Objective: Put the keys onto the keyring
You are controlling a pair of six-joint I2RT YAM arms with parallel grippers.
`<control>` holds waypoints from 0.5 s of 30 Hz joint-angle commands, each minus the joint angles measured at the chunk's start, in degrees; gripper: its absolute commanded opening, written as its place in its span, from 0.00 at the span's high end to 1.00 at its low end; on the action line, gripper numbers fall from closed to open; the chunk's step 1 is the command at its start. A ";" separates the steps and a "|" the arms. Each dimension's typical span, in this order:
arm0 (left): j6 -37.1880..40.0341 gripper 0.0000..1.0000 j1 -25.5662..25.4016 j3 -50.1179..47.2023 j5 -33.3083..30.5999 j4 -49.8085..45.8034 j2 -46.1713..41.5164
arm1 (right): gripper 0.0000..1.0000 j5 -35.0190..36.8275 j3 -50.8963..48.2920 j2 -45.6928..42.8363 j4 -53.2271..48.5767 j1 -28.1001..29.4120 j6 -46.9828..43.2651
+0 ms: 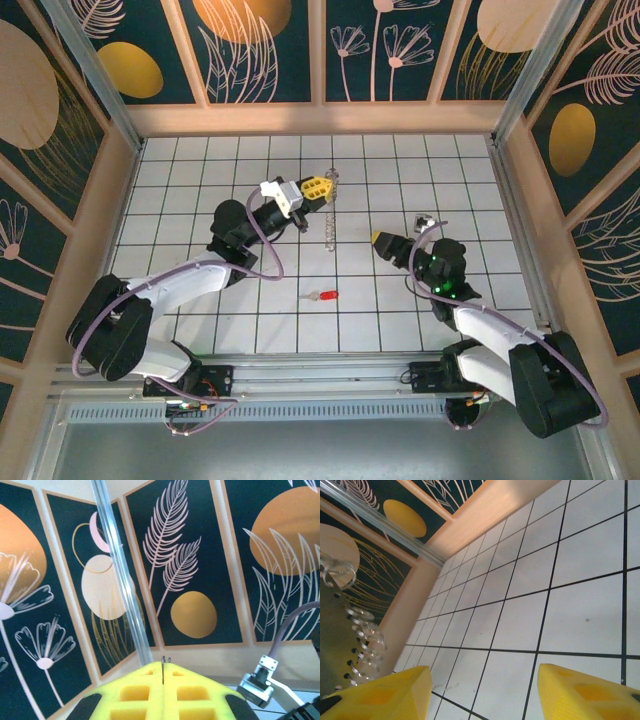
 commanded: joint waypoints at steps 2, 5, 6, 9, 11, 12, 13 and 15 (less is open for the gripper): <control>5.05 1.00 -0.18 -0.44 -2.50 -1.51 -2.43 | 0.41 1.86 1.57 0.92 1.70 2.25 -0.97; 4.62 1.00 -0.17 -1.58 -3.80 -1.50 -3.09 | 0.41 3.43 2.70 1.19 -0.78 4.27 -1.94; 4.06 1.00 -0.18 -2.12 -4.31 -1.13 -3.31 | 0.41 4.09 3.12 1.22 -1.87 5.09 -2.33; 1.61 1.00 -0.19 -3.79 -5.51 -0.24 -3.95 | 0.41 5.93 4.50 1.86 -5.93 7.78 -3.34; 0.31 1.00 -0.18 -5.17 -6.80 0.22 -4.68 | 0.41 6.91 5.43 2.50 -8.69 9.48 -3.87; -0.53 1.00 -0.19 -6.10 -7.76 0.53 -5.15 | 0.41 7.44 5.90 3.05 -10.12 10.32 -3.97; -1.32 1.00 -0.19 -6.89 -8.68 0.88 -5.50 | 0.41 7.74 6.29 3.44 -11.04 10.89 -3.98; -2.98 1.00 -0.19 -8.74 -10.52 1.76 -6.57 | 0.41 8.40 6.91 4.69 -12.57 13.04 -4.14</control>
